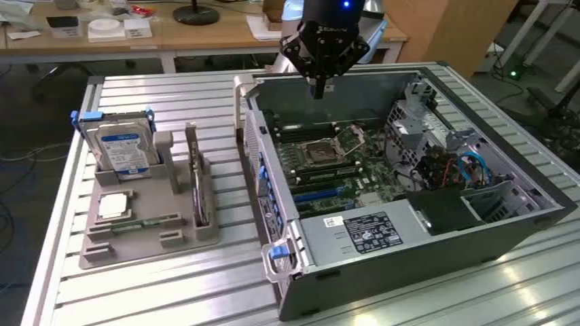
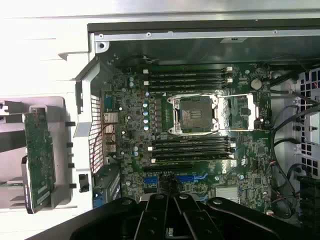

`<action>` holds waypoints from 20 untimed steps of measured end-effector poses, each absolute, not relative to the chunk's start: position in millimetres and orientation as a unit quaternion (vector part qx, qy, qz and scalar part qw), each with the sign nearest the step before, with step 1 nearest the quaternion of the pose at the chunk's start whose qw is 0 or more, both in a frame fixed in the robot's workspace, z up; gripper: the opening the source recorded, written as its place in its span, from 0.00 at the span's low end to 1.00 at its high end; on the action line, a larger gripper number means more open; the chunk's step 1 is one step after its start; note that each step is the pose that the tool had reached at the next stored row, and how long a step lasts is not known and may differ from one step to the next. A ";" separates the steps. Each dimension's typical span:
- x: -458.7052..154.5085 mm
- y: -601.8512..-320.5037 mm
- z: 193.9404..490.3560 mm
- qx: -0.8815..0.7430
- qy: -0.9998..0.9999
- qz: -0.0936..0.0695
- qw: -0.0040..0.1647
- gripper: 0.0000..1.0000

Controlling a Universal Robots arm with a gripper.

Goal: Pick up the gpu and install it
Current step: 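Reach for the gpu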

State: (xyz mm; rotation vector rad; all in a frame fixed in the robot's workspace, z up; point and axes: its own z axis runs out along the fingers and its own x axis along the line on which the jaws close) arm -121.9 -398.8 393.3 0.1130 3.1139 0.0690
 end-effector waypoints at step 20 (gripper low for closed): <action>-151.5 -398.9 393.2 0.036 0.999 0.022 0.012 0.11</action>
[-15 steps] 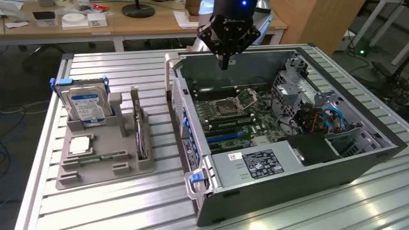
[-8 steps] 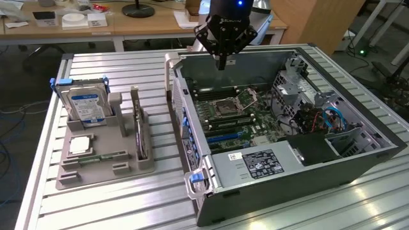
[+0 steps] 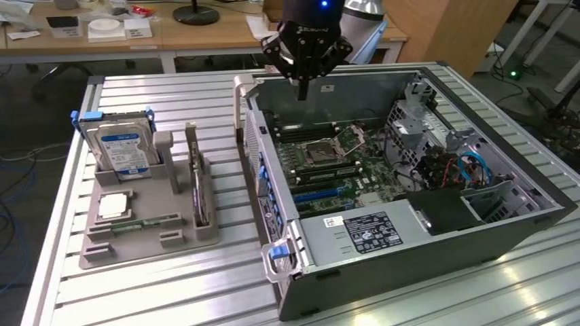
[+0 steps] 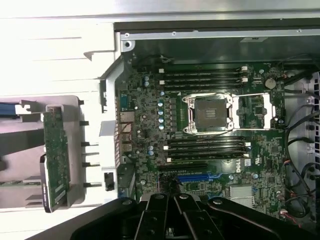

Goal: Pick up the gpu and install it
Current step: 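Reach for the gpu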

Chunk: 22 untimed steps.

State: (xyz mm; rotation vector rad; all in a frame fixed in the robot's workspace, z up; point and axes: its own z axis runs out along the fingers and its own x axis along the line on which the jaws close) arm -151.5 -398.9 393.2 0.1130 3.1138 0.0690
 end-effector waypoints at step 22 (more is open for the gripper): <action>-196.2 -398.8 393.2 0.036 0.999 0.022 0.012 0.11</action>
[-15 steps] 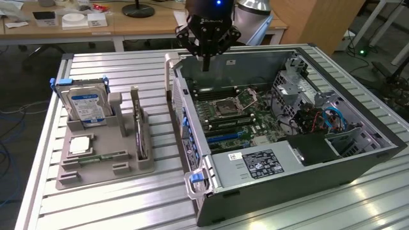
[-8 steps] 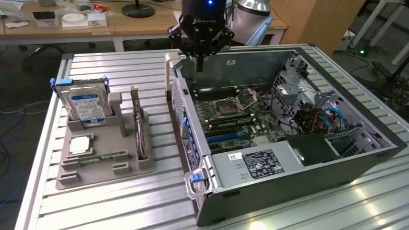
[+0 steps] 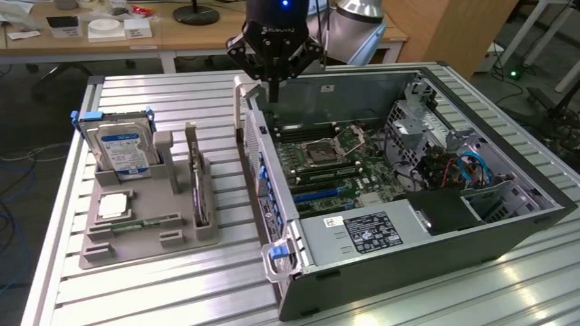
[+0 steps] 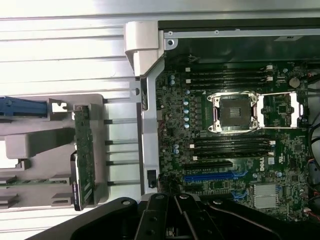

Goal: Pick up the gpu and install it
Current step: 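Reach for the gpu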

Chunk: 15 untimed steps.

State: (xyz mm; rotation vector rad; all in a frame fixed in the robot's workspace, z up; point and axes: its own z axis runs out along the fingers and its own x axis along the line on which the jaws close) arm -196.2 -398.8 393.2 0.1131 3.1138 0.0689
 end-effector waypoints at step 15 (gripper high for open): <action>-223.7 -398.9 393.2 0.036 0.999 0.022 0.012 0.11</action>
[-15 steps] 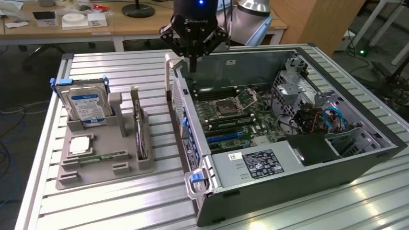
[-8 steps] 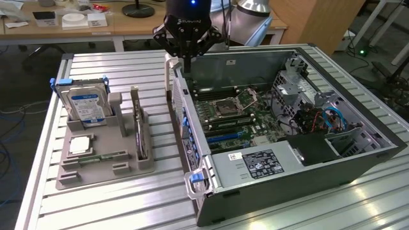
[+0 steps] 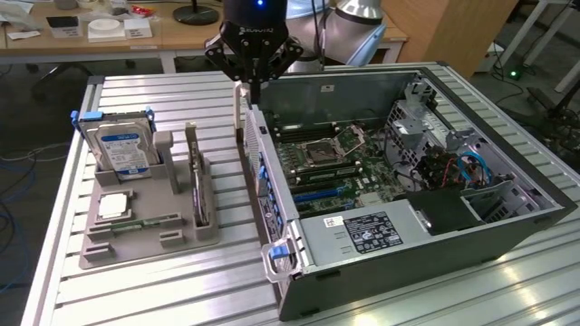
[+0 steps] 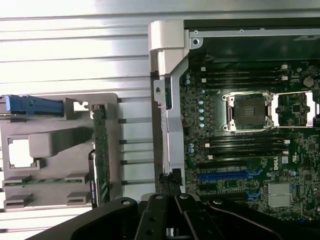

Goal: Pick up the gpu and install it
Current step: 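Reach for the gpu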

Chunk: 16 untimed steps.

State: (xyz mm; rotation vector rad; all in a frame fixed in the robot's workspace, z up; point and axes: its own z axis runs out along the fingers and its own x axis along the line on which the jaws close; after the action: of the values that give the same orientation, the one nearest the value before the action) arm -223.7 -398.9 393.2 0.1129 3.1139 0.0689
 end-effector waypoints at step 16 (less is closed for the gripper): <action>-255.2 -398.8 393.2 0.036 0.999 0.022 0.012 0.11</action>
State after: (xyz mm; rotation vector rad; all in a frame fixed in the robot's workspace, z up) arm -255.2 -398.8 393.2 0.1130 3.1138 0.0689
